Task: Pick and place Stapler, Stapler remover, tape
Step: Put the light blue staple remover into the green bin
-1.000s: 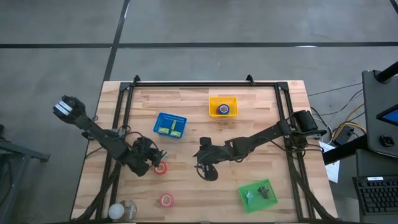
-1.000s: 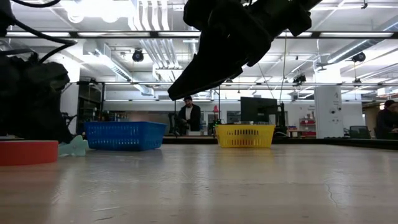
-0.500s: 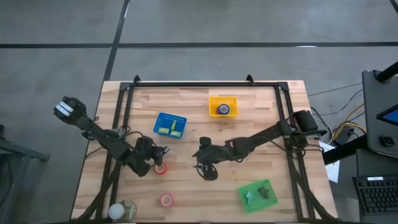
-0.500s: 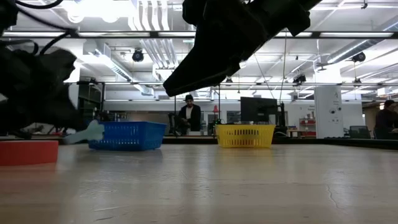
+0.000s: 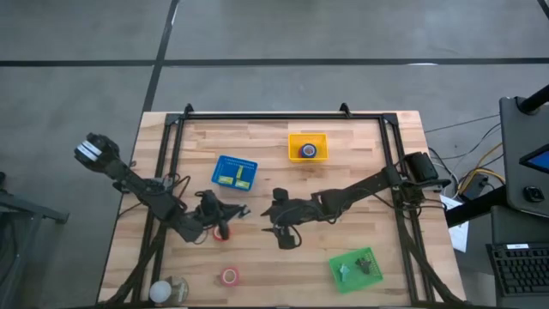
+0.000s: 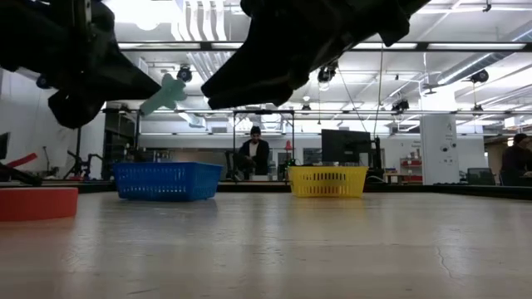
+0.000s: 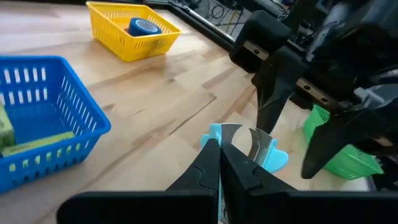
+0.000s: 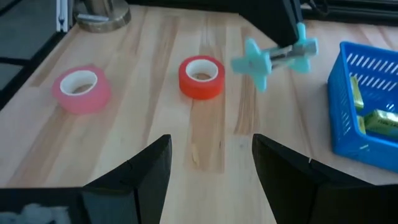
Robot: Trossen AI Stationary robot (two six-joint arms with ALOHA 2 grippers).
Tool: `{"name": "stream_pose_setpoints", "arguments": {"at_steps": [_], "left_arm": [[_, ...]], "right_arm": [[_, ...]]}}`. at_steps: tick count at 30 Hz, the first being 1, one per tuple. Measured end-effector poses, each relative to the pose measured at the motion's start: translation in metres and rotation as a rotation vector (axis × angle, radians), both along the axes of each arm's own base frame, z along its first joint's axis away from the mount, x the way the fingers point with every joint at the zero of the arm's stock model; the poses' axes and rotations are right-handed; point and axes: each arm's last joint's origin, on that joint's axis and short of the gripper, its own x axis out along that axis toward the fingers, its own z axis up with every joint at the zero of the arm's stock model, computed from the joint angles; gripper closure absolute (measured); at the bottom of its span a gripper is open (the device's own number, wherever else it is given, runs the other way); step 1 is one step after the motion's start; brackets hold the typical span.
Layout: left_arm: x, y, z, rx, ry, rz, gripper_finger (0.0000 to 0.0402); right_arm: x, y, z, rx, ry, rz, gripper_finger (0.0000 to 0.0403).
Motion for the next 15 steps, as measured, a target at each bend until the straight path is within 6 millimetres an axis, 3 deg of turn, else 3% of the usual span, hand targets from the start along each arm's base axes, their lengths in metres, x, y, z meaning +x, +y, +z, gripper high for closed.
{"name": "stream_pose_setpoints", "arguments": {"at_steps": [15], "left_arm": [[0.036,-0.023,0.008,0.108,0.05,-0.019,0.0401]], "right_arm": [[0.002,-0.001,0.003,-0.002,-0.041,0.004,0.0184]]}}
